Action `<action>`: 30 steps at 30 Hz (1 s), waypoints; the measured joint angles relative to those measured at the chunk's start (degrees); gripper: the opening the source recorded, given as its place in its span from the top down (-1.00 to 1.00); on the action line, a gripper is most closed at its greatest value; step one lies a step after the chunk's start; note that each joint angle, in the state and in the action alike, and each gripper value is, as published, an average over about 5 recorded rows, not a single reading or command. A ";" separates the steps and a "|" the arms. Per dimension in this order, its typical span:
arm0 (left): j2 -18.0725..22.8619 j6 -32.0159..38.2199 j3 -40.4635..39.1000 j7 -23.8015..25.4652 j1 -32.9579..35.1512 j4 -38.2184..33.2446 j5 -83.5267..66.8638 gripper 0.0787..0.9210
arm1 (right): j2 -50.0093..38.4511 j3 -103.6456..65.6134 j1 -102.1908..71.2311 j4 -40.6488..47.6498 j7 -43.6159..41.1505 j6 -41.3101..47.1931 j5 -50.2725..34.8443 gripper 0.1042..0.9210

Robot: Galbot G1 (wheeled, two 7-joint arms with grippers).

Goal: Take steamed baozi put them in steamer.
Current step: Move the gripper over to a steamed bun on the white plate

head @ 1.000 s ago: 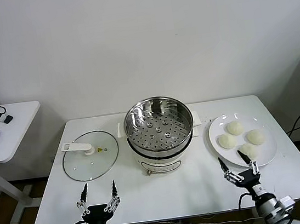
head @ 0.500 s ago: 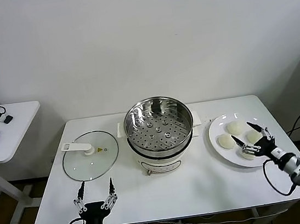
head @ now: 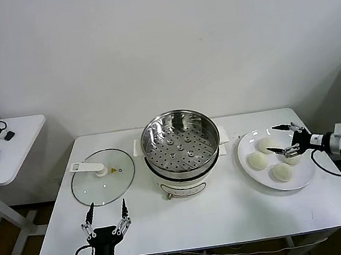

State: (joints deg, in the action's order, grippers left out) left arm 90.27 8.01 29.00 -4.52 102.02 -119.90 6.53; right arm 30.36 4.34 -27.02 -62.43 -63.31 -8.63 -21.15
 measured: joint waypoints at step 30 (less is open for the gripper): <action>-0.34 -0.10 0.82 0.02 -0.65 -0.06 -1.37 -0.77 | 21.19 21.84 31.17 33.52 -8.52 -10.81 37.47 -0.76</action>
State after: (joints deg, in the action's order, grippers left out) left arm 89.93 7.92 29.82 -4.49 101.37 -119.96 5.16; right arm 51.55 26.18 4.14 -28.91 -71.83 -19.44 16.33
